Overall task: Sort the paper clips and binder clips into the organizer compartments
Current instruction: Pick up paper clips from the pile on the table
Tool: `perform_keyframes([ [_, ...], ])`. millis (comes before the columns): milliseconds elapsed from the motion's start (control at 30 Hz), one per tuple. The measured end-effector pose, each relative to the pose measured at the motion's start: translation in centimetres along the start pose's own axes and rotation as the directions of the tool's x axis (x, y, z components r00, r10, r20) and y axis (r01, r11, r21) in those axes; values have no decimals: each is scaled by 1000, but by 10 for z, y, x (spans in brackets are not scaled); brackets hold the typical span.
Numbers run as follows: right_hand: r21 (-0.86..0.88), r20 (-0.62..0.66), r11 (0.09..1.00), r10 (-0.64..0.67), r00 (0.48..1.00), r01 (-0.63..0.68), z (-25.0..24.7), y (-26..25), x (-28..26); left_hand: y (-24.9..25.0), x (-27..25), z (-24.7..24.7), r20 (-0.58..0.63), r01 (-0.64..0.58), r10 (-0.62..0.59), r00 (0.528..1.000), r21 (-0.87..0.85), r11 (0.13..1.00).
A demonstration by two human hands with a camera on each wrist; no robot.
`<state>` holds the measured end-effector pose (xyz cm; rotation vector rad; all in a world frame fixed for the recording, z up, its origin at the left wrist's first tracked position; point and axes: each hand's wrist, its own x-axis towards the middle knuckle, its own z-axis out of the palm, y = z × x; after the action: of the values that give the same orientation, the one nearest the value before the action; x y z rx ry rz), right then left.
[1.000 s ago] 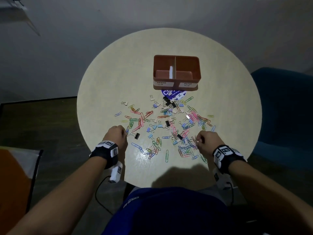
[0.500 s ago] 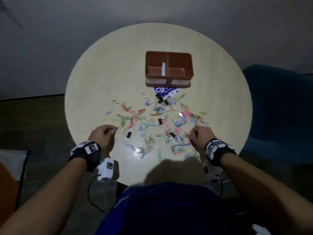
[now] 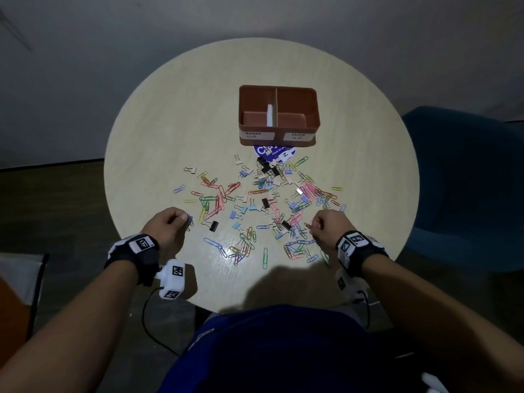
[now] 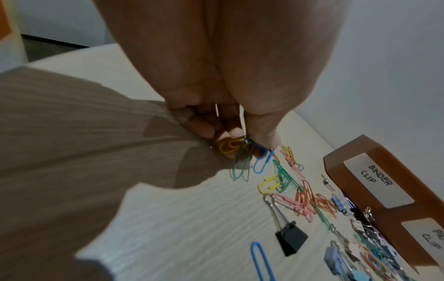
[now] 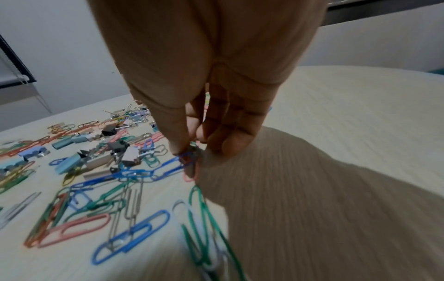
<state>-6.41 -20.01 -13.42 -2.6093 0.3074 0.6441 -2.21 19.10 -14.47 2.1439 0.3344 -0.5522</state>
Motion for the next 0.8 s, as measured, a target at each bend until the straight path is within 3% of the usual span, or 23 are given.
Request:
perform_keyframes([
  [100,24,2,1000,4,1000,-4,0,-2,-1,-3,-2,1,-4,4,-4,1000,-86,996],
  [267,334,-47,942,49,998,-31,-13,0,-6,-9,2,-3,4,-33,33,999,-22,999],
  [533,757,110,638,91,990,-143,-21,0,-7,-6,6,-5,3,1,-1,1000,43,999],
  [667,829,160,531,76,984,-176,-27,-12,-10,5,3,-4,-28,19,-21,999,-74,997],
  [800,886,162,432,54,985,-169,-40,-30,-13,25,-4,4,-38,1,-15,999,-353,936],
])
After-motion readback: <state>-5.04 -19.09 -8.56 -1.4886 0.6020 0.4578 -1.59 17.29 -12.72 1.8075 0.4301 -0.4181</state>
